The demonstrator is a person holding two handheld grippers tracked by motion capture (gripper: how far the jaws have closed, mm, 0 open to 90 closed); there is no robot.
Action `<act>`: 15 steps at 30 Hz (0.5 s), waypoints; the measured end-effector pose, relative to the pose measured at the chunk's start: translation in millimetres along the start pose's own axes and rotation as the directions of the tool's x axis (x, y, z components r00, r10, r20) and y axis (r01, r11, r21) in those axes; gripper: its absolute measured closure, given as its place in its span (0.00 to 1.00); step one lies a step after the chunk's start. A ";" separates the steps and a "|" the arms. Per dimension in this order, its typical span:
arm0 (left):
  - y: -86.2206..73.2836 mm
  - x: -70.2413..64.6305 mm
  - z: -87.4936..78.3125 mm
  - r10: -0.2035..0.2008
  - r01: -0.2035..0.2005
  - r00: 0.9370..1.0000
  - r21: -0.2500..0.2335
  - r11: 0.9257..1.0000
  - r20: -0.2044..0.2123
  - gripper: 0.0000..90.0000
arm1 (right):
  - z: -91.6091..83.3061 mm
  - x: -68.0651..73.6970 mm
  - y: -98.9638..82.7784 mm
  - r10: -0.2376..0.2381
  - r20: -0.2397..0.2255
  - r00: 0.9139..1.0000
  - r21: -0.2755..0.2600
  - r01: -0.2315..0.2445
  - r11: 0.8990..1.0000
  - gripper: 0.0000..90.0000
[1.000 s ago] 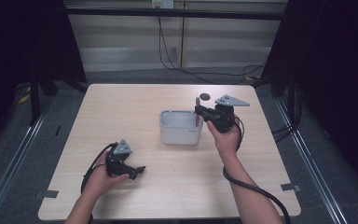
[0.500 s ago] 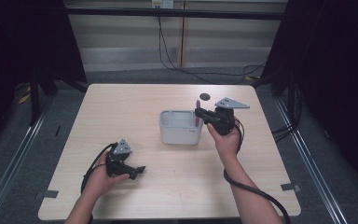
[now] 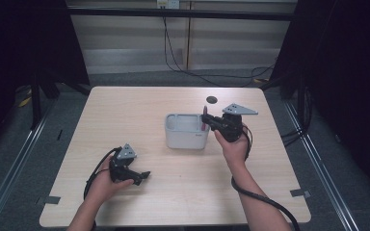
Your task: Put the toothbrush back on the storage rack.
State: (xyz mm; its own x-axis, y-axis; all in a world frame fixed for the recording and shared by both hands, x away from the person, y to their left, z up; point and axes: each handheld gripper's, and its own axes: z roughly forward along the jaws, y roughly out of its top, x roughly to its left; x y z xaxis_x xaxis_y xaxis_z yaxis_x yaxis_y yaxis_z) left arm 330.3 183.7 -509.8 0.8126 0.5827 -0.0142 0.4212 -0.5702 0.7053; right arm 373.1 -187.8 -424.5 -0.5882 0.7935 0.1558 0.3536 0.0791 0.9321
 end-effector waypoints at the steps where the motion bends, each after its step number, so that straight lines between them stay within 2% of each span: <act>1: 0.0 0.0 0.0 0.000 0.000 1.000 0.000 1.000 -0.001 0.06 | -0.2 0.5 0.0 0.000 -0.002 1.000 0.001 0.000 1.000 0.94; 15: 0.0 0.0 0.0 0.000 0.000 1.000 0.000 1.000 0.000 0.06 | -8.0 5.0 -2.7 -0.015 -0.013 1.000 0.003 0.015 1.000 0.94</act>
State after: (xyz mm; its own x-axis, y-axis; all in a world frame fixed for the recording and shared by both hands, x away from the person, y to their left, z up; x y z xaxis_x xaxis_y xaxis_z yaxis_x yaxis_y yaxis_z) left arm 330.3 183.6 -509.8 0.8125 0.5828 -0.0143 0.4214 -0.5701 0.7053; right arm 363.4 -188.8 -423.6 -0.6028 0.7844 0.1461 0.3468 0.0927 0.9333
